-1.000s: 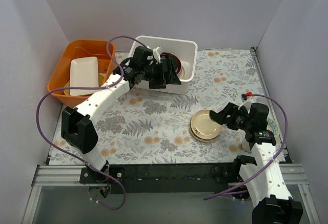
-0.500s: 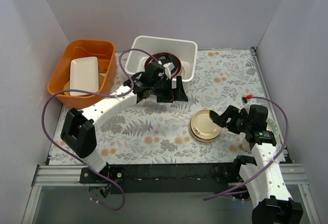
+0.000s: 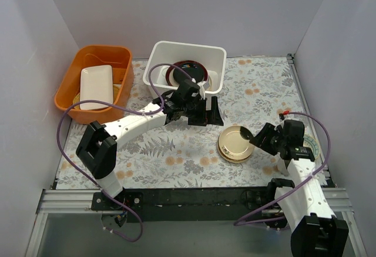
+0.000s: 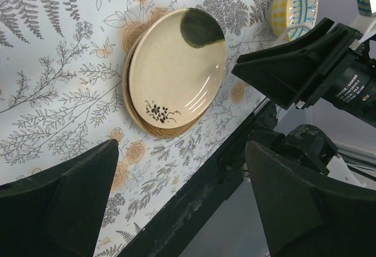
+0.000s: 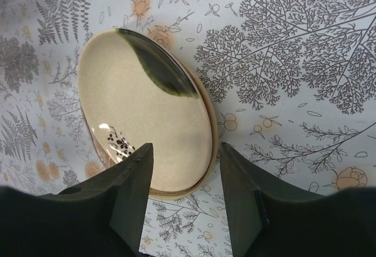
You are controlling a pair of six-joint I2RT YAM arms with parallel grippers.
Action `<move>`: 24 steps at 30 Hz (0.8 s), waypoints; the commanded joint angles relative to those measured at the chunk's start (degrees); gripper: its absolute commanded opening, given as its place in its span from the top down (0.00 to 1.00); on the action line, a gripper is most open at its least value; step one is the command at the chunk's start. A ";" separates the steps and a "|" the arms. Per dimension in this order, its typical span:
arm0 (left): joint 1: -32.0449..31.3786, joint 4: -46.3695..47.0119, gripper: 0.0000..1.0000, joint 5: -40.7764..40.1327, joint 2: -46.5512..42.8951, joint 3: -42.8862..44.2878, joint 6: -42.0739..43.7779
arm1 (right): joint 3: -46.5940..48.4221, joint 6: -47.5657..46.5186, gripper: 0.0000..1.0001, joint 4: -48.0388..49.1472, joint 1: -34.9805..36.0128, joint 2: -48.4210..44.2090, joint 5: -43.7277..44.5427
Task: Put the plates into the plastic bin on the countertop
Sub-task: Pick up the plate at the center of the board.
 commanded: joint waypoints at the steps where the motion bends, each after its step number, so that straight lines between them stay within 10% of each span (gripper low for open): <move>1: -1.04 3.23 0.12 0.58 -1.85 -3.07 -1.97 | -1.87 0.48 0.45 4.17 0.14 3.20 0.63; 8: -1.66 4.20 0.12 0.58 -2.82 -5.62 -2.42 | -4.51 0.91 0.49 8.30 0.14 5.05 0.28; 24: -1.66 3.40 0.12 0.66 -1.68 -5.98 -1.80 | -4.43 1.00 0.97 9.28 0.23 4.70 1.51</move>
